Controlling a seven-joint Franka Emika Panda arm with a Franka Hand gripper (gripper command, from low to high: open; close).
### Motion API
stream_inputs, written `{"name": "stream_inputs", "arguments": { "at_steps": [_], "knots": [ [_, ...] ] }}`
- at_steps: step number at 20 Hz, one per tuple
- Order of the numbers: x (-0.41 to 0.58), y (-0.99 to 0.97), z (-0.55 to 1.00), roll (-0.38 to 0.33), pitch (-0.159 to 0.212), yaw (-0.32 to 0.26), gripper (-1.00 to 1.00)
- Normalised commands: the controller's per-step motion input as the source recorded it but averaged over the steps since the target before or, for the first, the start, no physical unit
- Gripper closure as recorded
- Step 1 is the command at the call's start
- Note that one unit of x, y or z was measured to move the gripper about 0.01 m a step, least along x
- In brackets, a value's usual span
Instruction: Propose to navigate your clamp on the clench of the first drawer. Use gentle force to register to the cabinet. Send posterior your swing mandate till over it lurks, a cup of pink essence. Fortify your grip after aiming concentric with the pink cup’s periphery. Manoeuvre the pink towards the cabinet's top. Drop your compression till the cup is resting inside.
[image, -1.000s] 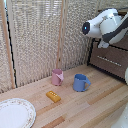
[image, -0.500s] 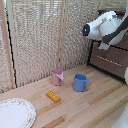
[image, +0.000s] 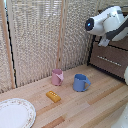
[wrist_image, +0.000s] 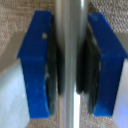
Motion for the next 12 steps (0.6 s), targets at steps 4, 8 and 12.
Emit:
{"name": "stream_inputs", "arguments": {
  "at_steps": [4, 8, 12],
  "knots": [
    [0.224, 0.68, -0.20, 0.001, 0.009, 0.091, 1.00],
    [0.400, 0.92, -0.24, 0.000, 0.020, 0.074, 1.00],
    [0.500, 0.89, -0.13, 0.000, 0.033, 0.040, 1.00]
  ]
}}
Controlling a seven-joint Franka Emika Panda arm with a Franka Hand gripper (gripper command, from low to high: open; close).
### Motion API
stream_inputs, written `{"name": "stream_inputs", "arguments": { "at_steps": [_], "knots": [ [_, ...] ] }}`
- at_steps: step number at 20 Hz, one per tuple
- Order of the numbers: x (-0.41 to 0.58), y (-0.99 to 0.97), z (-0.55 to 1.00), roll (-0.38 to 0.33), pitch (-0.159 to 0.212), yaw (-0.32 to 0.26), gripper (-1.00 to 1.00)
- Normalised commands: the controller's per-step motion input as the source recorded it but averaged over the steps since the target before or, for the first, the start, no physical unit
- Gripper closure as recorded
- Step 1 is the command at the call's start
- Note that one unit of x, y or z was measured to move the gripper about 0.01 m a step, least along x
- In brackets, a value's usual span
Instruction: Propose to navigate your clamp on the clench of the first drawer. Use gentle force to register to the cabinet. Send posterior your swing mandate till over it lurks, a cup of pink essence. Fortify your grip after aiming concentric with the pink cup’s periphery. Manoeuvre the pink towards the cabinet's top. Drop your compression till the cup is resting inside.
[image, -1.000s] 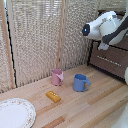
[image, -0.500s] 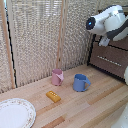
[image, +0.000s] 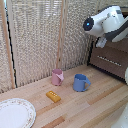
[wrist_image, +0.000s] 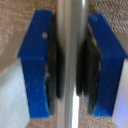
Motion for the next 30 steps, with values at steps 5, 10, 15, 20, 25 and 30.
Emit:
{"name": "stream_inputs", "arguments": {
  "at_steps": [5, 10, 15, 20, 25, 30],
  "knots": [
    [0.552, 0.88, 0.00, 0.000, 0.062, 0.000, 1.00],
    [0.311, 0.95, -0.01, -0.027, 0.012, 0.000, 1.00],
    [0.245, 0.94, 0.00, -0.055, 0.000, 0.000, 1.00],
    [0.166, 0.57, 0.00, -0.067, 0.016, -0.013, 1.00],
    [0.002, 0.15, 0.00, -0.001, 0.008, 0.004, -1.00],
    [0.000, 0.10, 0.39, -0.001, 0.000, -0.010, -1.00]
  ]
}}
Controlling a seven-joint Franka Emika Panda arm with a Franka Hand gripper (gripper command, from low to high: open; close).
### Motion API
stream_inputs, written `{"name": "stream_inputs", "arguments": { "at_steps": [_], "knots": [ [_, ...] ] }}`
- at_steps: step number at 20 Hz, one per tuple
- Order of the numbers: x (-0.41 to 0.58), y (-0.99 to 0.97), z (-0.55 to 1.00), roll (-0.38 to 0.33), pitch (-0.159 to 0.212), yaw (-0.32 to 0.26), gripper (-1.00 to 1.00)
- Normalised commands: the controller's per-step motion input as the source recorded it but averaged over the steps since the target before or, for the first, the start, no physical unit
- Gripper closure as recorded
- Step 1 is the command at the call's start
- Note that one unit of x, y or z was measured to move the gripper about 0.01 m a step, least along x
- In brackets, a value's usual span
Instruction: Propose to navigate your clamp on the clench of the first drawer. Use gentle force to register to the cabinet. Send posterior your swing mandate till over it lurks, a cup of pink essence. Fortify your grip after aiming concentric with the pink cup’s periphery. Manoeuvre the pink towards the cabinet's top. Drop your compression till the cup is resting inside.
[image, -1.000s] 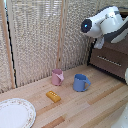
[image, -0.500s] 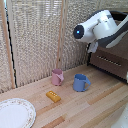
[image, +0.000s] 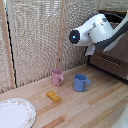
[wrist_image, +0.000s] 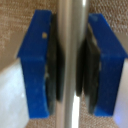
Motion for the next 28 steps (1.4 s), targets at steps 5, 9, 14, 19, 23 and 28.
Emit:
{"name": "stream_inputs", "arguments": {
  "at_steps": [5, 9, 14, 19, 23, 28],
  "knots": [
    [-0.013, 0.25, 0.52, 0.195, 0.045, 0.036, -1.00],
    [0.026, 0.45, 0.34, 0.264, 0.023, -0.034, -1.00],
    [0.023, 0.30, 0.11, 0.325, 0.022, -0.190, -1.00],
    [0.042, 0.15, 0.06, 0.338, 0.041, -0.239, -1.00],
    [0.034, 0.16, 0.07, 0.323, 0.015, -0.246, -1.00],
    [0.000, 0.17, 0.12, 0.280, -0.013, -0.264, -1.00]
  ]
}}
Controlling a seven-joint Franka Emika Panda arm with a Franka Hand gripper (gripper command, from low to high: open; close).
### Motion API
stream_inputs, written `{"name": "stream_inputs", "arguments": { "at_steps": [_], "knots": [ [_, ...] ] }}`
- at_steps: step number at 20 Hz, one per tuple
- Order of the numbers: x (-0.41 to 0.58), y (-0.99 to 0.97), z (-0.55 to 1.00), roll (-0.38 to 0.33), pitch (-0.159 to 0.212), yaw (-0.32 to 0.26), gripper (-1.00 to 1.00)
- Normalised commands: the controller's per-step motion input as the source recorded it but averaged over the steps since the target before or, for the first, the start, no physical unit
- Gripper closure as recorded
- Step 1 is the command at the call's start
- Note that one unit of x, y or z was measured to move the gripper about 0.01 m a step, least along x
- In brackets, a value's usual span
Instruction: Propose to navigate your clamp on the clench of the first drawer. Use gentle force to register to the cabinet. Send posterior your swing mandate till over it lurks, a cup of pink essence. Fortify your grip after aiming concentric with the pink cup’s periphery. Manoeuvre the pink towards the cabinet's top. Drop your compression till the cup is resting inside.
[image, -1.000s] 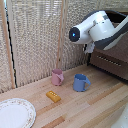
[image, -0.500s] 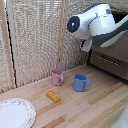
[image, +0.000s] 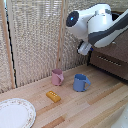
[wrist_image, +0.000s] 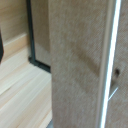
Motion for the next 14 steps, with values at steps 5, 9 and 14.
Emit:
{"name": "stream_inputs", "arguments": {
  "at_steps": [5, 9, 14],
  "knots": [
    [0.000, 0.17, 0.12, 0.276, -0.017, -0.262, -1.00],
    [0.025, 0.17, 0.15, 0.247, -0.031, -0.254, -1.00],
    [0.196, 0.21, 0.25, 0.178, -0.030, -0.213, -1.00]
  ]
}}
